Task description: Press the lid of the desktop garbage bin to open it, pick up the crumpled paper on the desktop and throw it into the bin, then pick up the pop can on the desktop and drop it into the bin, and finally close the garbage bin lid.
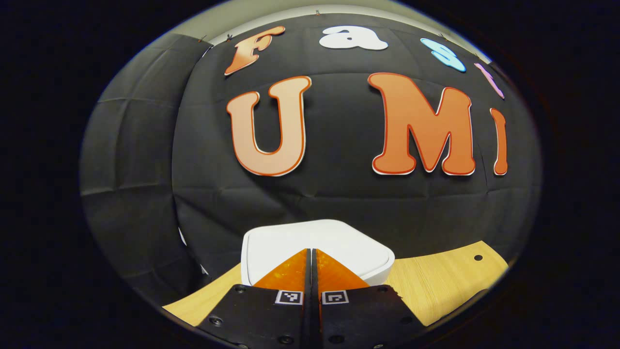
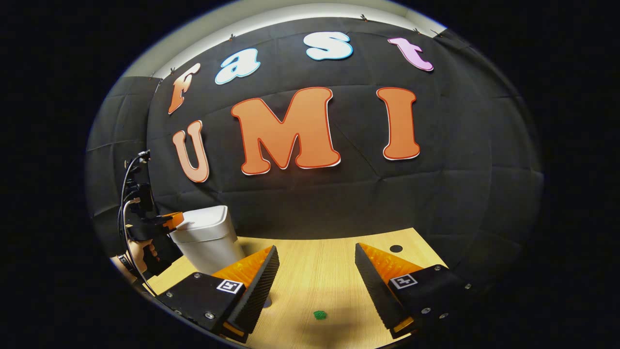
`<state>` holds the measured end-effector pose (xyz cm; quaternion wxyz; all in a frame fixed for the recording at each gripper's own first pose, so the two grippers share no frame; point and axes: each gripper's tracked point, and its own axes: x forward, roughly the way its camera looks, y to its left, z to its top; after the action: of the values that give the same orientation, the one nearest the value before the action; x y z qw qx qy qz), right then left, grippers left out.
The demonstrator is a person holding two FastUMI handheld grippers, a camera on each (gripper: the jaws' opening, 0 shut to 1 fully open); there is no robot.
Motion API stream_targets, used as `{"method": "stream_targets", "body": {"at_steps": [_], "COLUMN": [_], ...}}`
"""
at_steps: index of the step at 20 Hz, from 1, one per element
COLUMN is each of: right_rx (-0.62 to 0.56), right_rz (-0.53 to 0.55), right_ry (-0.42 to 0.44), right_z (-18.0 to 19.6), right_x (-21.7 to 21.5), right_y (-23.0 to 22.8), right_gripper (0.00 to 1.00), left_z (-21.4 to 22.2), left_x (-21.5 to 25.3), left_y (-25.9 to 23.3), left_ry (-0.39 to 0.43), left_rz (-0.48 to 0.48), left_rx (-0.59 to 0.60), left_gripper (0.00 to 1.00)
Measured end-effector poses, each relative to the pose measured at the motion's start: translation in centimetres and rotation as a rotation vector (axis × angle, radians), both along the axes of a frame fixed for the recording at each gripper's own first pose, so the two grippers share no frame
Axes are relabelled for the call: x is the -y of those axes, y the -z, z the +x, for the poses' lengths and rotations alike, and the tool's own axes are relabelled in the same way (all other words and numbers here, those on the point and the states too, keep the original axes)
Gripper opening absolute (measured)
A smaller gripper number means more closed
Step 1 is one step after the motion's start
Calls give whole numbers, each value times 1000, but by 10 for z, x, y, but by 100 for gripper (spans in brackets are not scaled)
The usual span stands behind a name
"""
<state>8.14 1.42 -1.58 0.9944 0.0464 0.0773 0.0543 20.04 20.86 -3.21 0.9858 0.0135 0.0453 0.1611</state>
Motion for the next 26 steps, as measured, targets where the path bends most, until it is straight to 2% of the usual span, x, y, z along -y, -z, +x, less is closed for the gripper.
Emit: {"method": "stream_targets", "body": {"at_steps": [6, 9, 12, 15, 17, 18, 20, 22, 24, 25, 26], "right_rx": [-14, -29, -6, 14, 19, 21, 21, 23, 21, 12, -4], "right_rz": [-5, -9, -17, -13, -5, -4, -6, -4, 0, -1, -5], "right_ry": [-6, -37, -52, -44, -38, -35, -33, -37, -45, -48, -51], "right_z": [7, 6, 2, 1, -3, -4, -9, -14, -19, -20, -21], "right_x": [-5, -18, -22, -20, -18, -18, -17, -19, -21, -22, -22], "right_y": [2, 6, -2, -10, -12, -13, -12, -12, -9, -5, 2], "right_gripper": [94, 94, 94, 94, 94, 94, 94, 94, 94, 94, 94], "left_z": [2, 1, -11, -36, -59, -67, -82, -96, -110, -116, -121], "left_x": [-3, -3, -3, 10, 30, 46, 91, 109, 118, 121, 122], "left_y": [14, 14, -2, -45, -65, -71, -71, -71, -67, -64, -59], "left_ry": [-11, -2, -9, -35, -16, 28, 171, 216, 221, 220, 213], "left_rz": [-48, -116, -96, -9, 34, 31, -5, -22, -27, -27, -25], "left_rx": [0, 52, 68, 105, 124, 137, 143, 133, 138, 138, 133], "left_gripper": [0, 0, 0, 1, 2, 4, 19, 55, 91, 95, 95]}}
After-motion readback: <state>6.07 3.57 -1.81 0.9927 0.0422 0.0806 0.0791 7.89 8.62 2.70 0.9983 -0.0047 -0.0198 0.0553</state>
